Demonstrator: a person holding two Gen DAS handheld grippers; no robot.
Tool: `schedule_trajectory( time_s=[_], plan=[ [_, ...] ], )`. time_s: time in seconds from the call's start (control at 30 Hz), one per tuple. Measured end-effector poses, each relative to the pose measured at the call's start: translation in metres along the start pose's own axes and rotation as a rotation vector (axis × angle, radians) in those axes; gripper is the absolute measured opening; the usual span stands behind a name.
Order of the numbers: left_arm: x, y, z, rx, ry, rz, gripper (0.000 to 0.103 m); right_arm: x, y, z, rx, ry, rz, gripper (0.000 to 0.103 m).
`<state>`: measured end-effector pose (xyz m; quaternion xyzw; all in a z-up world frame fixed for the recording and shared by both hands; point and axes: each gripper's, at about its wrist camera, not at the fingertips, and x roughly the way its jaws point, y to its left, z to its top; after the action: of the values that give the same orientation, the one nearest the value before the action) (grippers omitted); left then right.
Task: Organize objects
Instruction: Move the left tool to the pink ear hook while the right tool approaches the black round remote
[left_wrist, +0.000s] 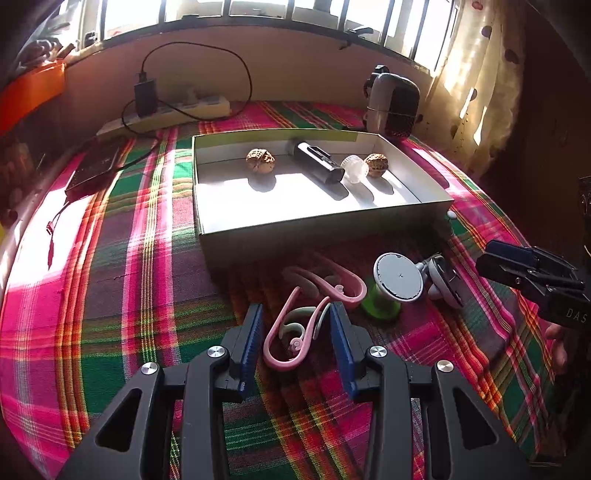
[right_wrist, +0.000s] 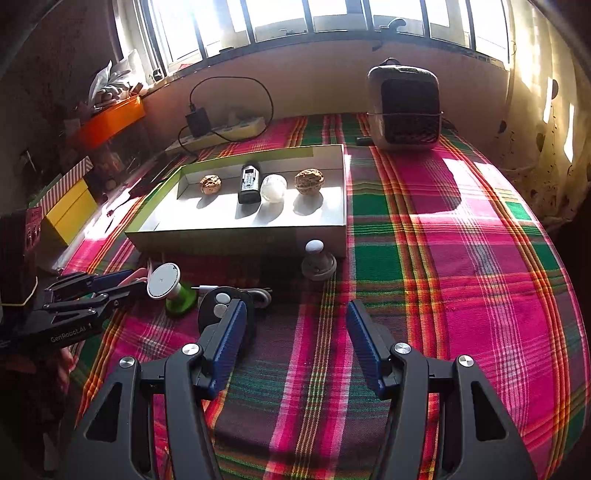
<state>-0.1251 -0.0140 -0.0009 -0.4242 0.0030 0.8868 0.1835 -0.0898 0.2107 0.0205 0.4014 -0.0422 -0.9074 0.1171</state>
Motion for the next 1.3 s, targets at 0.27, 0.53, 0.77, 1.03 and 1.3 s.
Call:
schedule_trajectory(
  time_s=[0.27,0.53,0.77,1.03,1.3],
  plan=[
    [0.0,0.002,0.0,-0.017,-0.002,-0.005,0.035,0.015,0.032,-0.004,-0.088,0.037,0.031,0.057],
    [0.0,0.003,0.0,-0.019,-0.003,-0.009,0.035,0.028,0.044,-0.008,-0.116,0.071,0.002,0.057],
    [0.0,0.003,0.0,-0.02,-0.003,-0.009,0.034,0.037,0.054,-0.008,-0.173,0.096,-0.048,0.057],
    [0.0,0.002,0.0,-0.02,-0.003,-0.008,0.034,0.041,0.054,-0.005,-0.185,0.096,-0.084,0.057],
    [0.0,0.002,0.0,-0.018,-0.002,-0.007,0.034,0.042,0.045,-0.001,-0.153,0.092,-0.096,0.057]
  ],
)
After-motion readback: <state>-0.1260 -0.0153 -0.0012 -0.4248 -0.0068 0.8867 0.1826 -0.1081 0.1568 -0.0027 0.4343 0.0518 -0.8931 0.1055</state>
